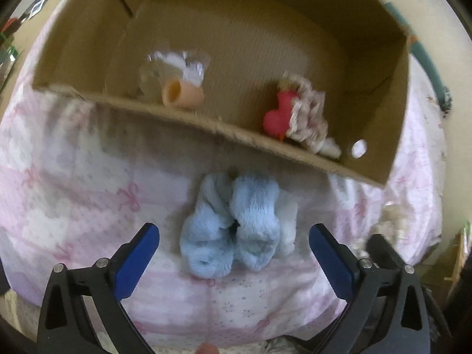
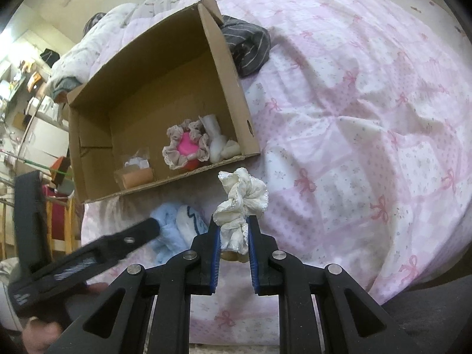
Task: Organize soft objects
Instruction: 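Grasp the blue fuzzy scrunchie with the left gripper and lift it, then carry the blue scrunchie and white scrunchie over the box with both grippers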
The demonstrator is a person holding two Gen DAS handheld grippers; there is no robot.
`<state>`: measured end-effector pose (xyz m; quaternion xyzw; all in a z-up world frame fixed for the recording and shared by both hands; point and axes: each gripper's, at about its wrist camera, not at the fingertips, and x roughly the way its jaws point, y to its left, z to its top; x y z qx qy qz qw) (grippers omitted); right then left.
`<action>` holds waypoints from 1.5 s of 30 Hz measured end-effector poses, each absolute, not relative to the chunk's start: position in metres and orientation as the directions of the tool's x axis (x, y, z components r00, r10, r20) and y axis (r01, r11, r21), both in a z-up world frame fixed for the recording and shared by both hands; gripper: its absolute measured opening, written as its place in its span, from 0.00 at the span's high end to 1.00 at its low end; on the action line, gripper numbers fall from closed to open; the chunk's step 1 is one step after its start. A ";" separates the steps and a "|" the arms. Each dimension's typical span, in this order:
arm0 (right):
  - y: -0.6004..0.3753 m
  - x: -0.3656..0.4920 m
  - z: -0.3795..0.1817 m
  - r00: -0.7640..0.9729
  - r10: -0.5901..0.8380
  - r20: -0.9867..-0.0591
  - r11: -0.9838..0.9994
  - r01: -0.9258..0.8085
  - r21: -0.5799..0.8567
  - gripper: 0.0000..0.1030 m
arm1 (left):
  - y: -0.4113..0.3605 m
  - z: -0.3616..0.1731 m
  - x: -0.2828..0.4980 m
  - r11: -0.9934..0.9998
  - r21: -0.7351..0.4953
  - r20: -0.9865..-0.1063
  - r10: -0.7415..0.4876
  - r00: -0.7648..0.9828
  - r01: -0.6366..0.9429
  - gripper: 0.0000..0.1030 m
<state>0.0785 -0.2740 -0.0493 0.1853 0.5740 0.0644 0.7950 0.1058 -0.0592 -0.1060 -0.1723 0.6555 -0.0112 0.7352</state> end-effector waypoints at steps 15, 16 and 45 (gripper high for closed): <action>-0.290 0.079 -0.057 0.327 0.365 -0.872 0.888 0.160 0.431 0.82 | -0.081 -0.142 0.110 0.941 -0.265 -0.964 -0.254 0.076 -0.211 0.47; -0.290 0.080 -0.057 0.325 0.365 -0.873 0.888 0.159 0.431 0.82 | -0.084 -0.141 0.110 0.940 -0.283 -0.959 -0.274 0.073 -0.192 0.58; -0.249 0.081 -0.043 0.334 0.445 -0.831 0.880 0.008 0.474 0.82 | 0.020 -0.049 0.072 0.969 -0.162 -0.964 -0.115 0.238 -0.187 0.74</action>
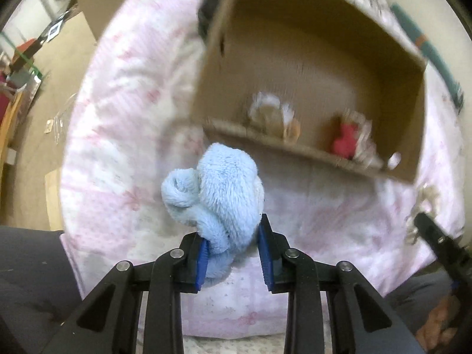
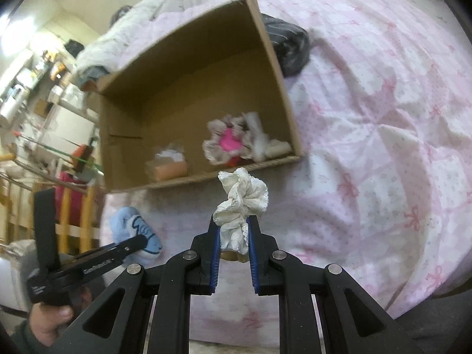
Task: Organize soft objects
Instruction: 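Carry the blue scrunchie and white scrunchie over the box with both grippers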
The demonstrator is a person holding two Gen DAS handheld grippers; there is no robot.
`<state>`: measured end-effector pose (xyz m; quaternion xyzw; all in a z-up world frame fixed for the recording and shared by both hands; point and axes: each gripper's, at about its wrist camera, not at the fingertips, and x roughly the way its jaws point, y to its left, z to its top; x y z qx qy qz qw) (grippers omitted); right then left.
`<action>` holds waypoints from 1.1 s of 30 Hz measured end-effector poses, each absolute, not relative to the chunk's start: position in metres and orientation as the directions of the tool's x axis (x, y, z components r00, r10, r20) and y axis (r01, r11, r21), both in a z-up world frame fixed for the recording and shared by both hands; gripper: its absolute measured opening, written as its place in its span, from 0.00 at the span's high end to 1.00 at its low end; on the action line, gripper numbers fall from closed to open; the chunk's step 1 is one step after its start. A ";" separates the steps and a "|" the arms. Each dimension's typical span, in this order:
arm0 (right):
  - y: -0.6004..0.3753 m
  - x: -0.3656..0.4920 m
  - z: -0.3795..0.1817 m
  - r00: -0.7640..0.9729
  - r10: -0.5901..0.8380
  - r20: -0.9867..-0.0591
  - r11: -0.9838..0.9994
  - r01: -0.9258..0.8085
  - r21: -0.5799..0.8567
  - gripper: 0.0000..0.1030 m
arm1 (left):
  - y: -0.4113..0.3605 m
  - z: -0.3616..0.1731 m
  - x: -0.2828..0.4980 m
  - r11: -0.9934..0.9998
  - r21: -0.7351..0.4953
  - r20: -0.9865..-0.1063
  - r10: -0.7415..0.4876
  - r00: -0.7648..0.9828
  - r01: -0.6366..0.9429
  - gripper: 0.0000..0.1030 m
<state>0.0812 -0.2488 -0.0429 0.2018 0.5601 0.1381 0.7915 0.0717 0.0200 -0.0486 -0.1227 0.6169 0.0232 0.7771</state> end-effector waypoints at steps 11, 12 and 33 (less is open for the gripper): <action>-0.244 0.098 0.039 0.503 0.477 -0.721 0.869 -0.143 0.475 0.82 | 0.050 0.045 0.122 0.986 -0.138 -0.863 -0.076 0.500 -0.089 0.74; -0.244 0.102 0.044 0.522 0.476 -0.708 0.868 -0.151 0.472 0.82 | 0.051 0.047 0.127 0.987 -0.136 -0.857 -0.074 0.510 -0.084 0.74; -0.237 0.141 -0.002 0.552 0.428 -0.715 0.893 -0.136 0.430 0.82 | 0.027 -0.003 0.166 0.991 -0.118 -0.814 -0.131 0.566 0.060 0.73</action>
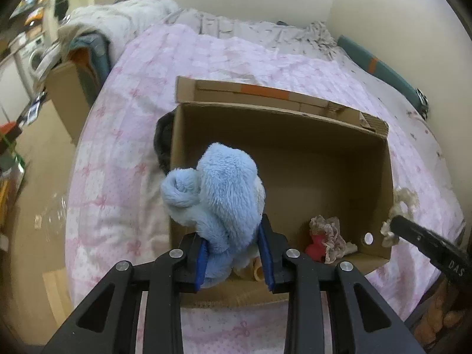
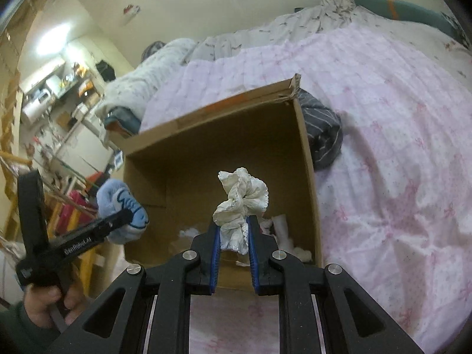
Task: Organize soft objects
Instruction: 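Carry the blue scrunchie and white scrunchie over the box with both grippers, then open the left gripper to drop the blue scrunchie while the right gripper drops the white scrunchie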
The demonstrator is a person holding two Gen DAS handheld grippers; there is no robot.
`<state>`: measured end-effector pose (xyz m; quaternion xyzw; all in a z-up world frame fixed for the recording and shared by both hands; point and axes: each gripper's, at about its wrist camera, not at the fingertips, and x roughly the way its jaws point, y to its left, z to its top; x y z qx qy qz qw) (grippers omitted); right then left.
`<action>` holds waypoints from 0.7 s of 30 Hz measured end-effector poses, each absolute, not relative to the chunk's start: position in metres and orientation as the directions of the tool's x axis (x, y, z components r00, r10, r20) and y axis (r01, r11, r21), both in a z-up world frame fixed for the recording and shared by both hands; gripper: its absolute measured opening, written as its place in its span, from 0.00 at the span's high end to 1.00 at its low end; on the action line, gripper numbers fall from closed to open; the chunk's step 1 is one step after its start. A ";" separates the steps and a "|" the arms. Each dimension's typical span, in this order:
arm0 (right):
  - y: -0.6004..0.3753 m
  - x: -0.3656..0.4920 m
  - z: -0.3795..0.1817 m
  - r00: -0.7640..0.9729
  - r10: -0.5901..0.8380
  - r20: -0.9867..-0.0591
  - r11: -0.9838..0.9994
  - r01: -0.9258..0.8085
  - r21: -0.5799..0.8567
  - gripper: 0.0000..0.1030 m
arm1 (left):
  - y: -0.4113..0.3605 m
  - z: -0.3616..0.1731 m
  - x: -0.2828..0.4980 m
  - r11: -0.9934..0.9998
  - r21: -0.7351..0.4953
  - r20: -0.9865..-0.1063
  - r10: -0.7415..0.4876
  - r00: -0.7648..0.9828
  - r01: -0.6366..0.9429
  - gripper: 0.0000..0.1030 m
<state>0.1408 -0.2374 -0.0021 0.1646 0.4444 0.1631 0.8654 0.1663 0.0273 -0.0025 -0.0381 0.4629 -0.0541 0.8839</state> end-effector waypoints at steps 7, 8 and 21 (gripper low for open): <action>-0.229 0.155 -0.017 0.523 0.419 -0.742 0.899 -0.125 0.420 0.82 | 0.013 -0.013 0.169 0.980 -0.146 -0.827 -0.197 0.526 0.137 0.71; -0.227 0.157 -0.019 0.516 0.417 -0.748 0.901 -0.126 0.415 0.82 | 0.013 -0.015 0.170 0.977 -0.158 -0.831 -0.209 0.516 0.141 0.70; -0.214 0.162 -0.034 0.442 0.468 -0.765 0.881 -0.160 0.446 0.82 | 0.007 -0.028 0.173 0.963 -0.237 -0.849 -0.271 0.453 0.132 0.58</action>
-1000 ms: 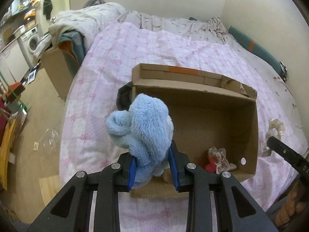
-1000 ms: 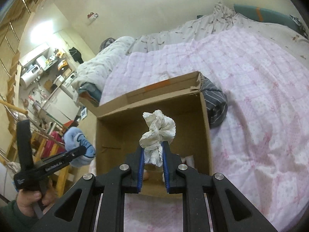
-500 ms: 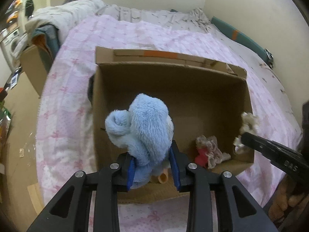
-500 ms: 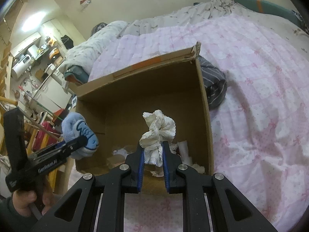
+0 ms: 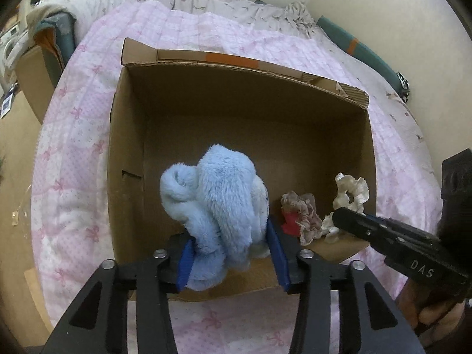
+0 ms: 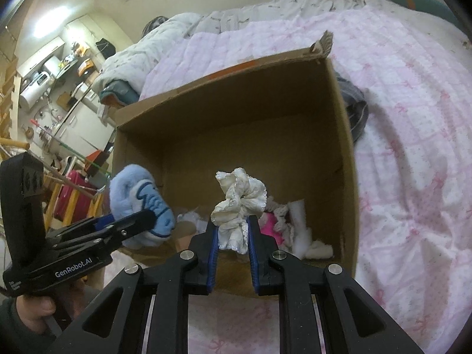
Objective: Organize soft objects
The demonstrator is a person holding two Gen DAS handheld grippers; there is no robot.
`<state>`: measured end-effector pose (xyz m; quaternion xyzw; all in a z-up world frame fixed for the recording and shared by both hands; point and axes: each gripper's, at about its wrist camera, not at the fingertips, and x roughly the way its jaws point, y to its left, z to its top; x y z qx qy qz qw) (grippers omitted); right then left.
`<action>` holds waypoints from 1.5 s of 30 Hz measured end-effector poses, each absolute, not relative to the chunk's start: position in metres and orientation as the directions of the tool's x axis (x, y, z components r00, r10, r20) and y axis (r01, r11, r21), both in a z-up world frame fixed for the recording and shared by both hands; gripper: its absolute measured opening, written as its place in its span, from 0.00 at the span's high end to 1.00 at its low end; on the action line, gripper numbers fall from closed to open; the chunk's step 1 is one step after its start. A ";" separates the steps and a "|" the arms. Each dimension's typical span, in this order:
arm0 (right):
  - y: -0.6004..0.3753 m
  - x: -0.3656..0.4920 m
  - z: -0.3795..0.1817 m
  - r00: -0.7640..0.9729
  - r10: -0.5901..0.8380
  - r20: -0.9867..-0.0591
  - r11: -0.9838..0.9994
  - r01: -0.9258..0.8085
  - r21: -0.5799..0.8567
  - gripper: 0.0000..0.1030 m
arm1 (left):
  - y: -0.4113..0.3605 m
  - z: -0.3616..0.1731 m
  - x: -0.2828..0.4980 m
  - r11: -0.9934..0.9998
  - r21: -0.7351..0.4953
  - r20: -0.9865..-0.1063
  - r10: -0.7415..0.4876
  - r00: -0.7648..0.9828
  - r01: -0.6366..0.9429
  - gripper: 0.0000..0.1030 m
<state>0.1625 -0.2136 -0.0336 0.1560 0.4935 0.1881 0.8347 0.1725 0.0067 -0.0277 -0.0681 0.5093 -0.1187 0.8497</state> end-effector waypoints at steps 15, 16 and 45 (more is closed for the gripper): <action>-0.221 0.167 -0.040 0.429 0.532 -0.730 0.829 -0.087 0.553 0.21 | 0.009 -0.025 0.169 0.985 -0.144 -0.860 -0.173 0.479 0.097 0.36; -0.223 0.167 -0.039 0.435 0.536 -0.724 0.823 -0.078 0.563 0.21 | 0.010 -0.024 0.169 0.986 -0.140 -0.860 -0.168 0.483 0.093 0.36; -0.237 0.119 0.032 0.633 0.409 -0.657 0.886 -0.102 0.453 0.00 | 0.036 0.051 0.108 0.999 -0.036 -0.683 -0.007 0.730 -0.025 0.36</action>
